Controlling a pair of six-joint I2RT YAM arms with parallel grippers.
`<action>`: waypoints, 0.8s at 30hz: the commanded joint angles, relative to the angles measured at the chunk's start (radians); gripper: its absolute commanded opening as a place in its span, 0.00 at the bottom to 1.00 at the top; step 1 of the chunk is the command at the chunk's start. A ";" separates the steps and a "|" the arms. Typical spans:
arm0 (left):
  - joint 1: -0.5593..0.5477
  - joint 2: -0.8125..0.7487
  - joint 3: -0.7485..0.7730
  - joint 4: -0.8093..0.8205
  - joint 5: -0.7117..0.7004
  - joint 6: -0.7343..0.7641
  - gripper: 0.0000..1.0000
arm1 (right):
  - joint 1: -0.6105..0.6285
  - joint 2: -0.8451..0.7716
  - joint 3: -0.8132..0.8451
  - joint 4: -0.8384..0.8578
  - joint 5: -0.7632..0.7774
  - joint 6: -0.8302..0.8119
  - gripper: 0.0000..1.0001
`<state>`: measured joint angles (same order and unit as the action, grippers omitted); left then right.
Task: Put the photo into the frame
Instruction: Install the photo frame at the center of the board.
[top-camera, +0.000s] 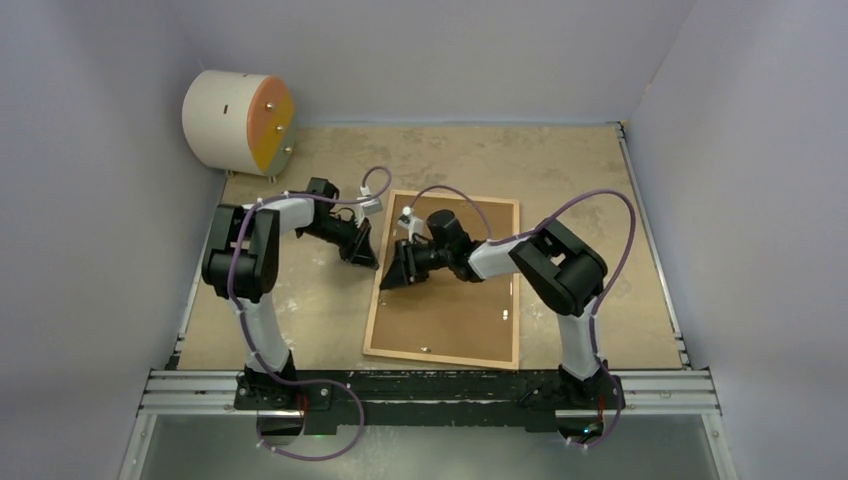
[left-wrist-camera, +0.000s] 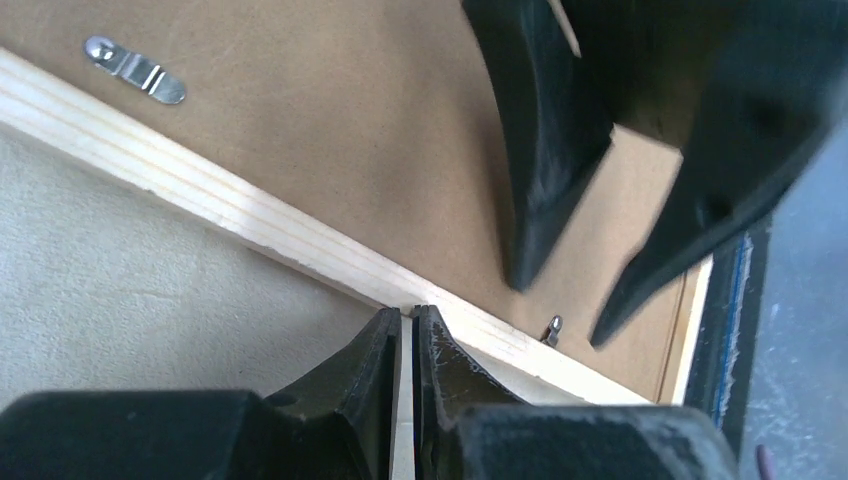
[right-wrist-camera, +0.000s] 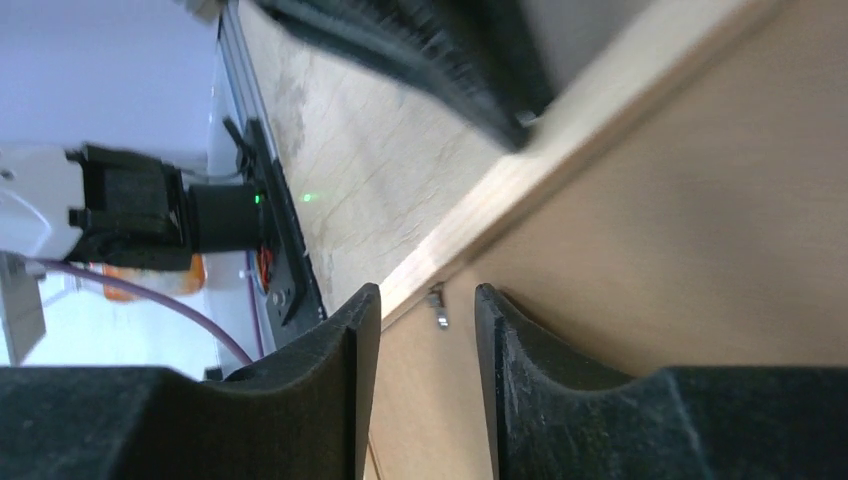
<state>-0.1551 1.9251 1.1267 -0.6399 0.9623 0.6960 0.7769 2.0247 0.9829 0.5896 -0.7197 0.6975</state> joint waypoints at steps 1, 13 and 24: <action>0.049 0.064 0.042 0.086 -0.047 -0.065 0.13 | -0.139 -0.089 0.009 0.013 0.056 0.054 0.44; 0.065 0.095 0.104 0.196 0.012 -0.223 0.45 | -0.222 0.033 0.285 -0.275 0.293 -0.040 0.41; 0.042 0.125 0.087 0.243 0.023 -0.237 0.45 | -0.198 0.132 0.355 -0.276 0.325 -0.025 0.34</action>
<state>-0.1005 2.0136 1.2102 -0.4278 1.0035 0.4583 0.5610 2.1387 1.2995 0.3489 -0.4404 0.6926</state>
